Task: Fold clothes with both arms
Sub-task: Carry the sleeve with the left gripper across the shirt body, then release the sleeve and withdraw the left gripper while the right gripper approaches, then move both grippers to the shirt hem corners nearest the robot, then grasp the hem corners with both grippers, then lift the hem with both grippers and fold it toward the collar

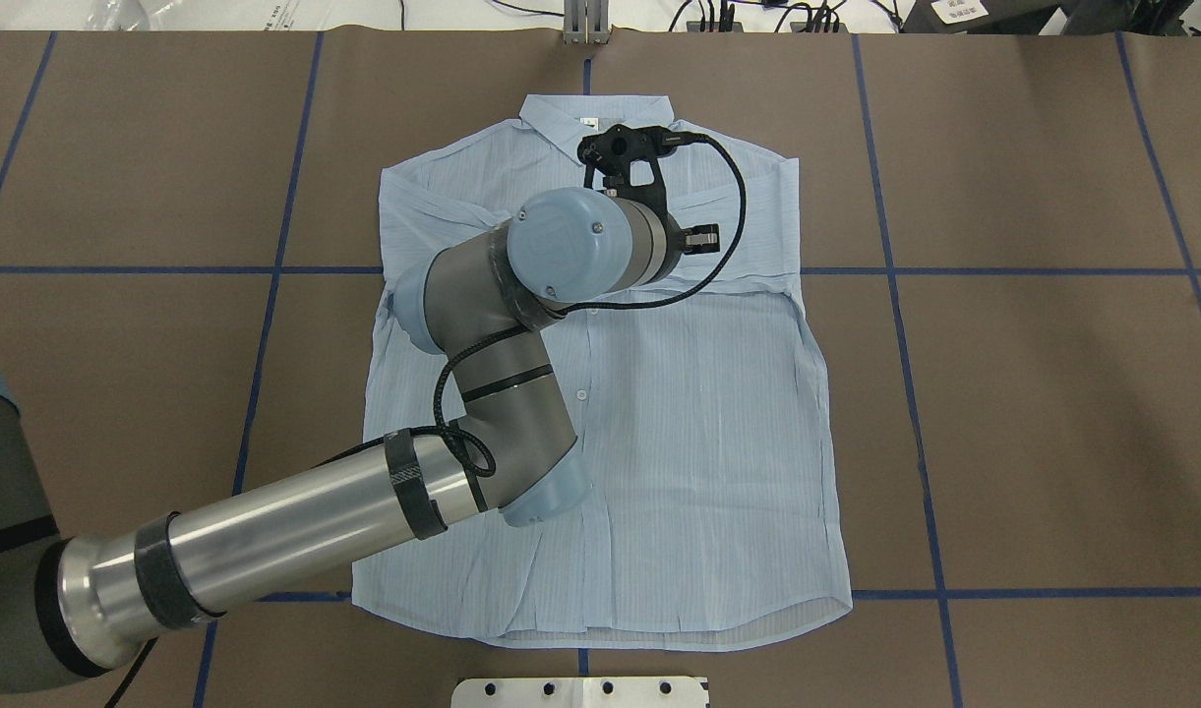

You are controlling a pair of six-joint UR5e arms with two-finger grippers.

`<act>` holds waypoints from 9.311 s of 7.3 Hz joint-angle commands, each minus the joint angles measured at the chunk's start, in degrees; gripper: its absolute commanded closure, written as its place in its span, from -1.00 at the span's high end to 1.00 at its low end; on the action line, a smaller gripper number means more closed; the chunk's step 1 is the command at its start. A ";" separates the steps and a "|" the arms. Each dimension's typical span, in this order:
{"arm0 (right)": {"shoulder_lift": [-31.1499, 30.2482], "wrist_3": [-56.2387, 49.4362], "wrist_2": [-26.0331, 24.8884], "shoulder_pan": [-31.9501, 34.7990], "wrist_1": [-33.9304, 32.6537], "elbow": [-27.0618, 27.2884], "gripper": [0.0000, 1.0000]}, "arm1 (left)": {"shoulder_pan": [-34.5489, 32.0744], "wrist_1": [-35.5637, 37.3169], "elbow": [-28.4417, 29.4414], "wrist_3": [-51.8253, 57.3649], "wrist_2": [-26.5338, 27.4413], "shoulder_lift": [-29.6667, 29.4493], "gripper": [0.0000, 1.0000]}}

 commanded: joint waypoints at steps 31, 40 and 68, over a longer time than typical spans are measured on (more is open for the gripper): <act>-10.57 75.33 -48.87 -63.46 9.30 26.54 1.00 | 21.22 22.50 -46.24 -10.86 -2.45 47.99 -1.00; -20.68 86.56 -63.86 -78.71 22.32 24.35 0.41 | 20.87 22.24 -49.41 -10.86 0.70 47.20 -1.00; -3.84 89.40 -55.41 -80.81 -23.71 54.49 -1.00 | 15.54 49.88 -84.66 -7.70 -14.88 40.49 -1.00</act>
